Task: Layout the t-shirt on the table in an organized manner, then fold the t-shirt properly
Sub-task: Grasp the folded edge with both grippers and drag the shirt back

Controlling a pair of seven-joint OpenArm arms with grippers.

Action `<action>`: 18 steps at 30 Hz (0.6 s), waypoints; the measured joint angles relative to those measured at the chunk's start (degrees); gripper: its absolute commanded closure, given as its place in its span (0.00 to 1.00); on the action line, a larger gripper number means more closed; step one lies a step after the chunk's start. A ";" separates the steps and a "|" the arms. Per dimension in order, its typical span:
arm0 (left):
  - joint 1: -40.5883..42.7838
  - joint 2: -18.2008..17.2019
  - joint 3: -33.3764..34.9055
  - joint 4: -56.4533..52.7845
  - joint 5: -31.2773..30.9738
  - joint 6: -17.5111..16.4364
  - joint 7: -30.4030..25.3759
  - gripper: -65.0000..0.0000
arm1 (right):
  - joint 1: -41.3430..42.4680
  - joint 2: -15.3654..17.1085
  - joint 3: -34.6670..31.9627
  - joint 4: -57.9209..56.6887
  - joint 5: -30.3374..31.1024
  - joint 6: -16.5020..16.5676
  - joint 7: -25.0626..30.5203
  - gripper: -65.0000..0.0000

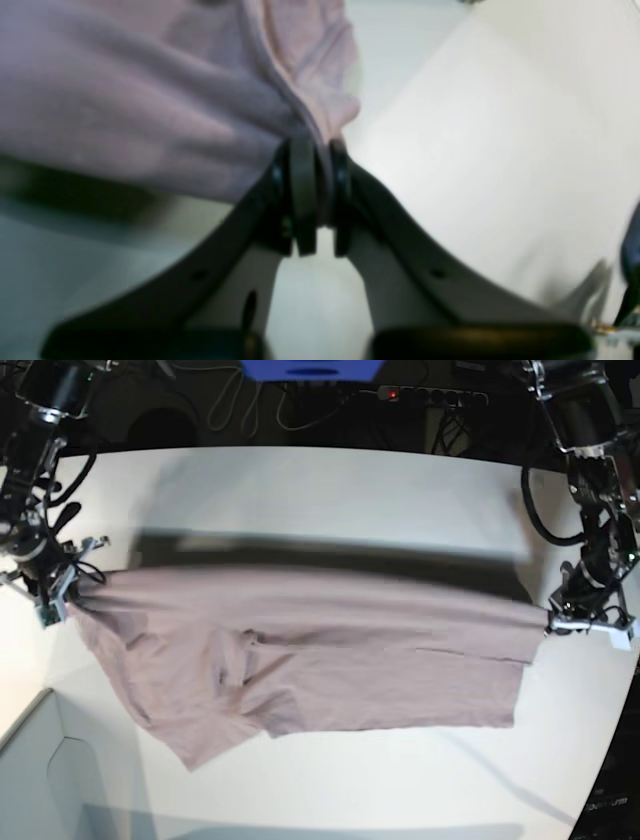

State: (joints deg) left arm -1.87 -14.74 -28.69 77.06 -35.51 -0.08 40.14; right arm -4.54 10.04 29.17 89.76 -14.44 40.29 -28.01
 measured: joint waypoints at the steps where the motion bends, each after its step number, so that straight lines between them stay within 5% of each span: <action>1: 1.49 0.17 -0.63 -0.02 -0.04 -0.24 0.04 1.00 | -1.95 -1.11 0.66 1.03 -0.26 0.00 1.31 1.00; 10: 11.06 4.76 -11.58 0.09 0.28 -0.66 -0.22 1.00 | -17.29 -6.10 1.75 3.39 -0.31 0.00 11.76 1.00; 13: 13.35 4.94 -13.07 0.09 0.07 -7.74 -0.50 1.00 | -20.37 -6.49 1.86 3.37 -0.17 0.02 14.80 1.00; 18: 16.83 6.03 -15.52 0.09 0.15 -12.63 -0.24 1.00 | -22.67 -6.88 1.88 3.37 -0.28 0.00 16.04 1.00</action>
State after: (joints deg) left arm 14.96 -8.71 -44.21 77.14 -35.35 -12.71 39.90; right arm -27.20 3.16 31.05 93.12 -14.72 40.29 -11.97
